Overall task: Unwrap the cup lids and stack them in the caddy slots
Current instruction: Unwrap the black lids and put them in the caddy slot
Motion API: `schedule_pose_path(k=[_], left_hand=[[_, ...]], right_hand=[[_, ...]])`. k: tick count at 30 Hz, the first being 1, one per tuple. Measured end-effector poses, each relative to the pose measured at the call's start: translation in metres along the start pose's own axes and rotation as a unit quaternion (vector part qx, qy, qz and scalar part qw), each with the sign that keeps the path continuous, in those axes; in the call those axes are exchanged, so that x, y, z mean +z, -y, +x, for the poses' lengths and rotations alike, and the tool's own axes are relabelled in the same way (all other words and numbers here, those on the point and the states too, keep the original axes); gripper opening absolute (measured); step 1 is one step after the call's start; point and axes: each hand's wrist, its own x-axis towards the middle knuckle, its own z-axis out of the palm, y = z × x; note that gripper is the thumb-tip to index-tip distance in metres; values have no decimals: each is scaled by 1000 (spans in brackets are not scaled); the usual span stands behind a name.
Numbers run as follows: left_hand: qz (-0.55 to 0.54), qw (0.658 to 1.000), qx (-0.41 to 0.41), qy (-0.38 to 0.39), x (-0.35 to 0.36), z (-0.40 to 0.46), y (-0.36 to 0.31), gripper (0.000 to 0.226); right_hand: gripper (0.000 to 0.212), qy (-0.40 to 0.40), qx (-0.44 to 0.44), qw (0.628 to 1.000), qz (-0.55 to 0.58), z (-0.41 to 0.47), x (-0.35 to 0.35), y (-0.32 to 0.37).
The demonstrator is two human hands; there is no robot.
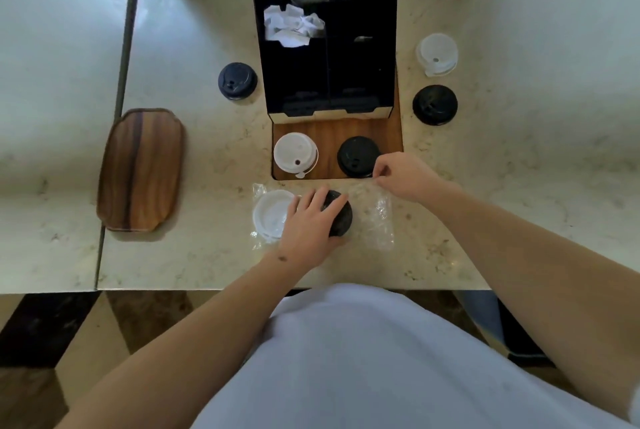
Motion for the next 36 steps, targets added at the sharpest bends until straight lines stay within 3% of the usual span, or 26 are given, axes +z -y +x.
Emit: schedule_pose_path(k=[13,23,27,31,36], left_hand=[[-7,1000,-14,-15,1,0,3,81],[-18,1000,-17,-7,1,-2,3,81],[-18,1000,-17,-6,1,-2,4,81],[-16,1000,-16,-7,2,-3,4,81],[-20,1000,-17,-6,3,-4,5,80]], right_hand=[[15,-38,-7,999,-9,-14,11,3],[13,-92,0,986,137,-31,25,-5],[35,-62,-44,996,37,-27,18,-4],[30,-46,-64,994,-71,-25,16,-2],[23,-119,-96,985,-74,-30,22,-4]])
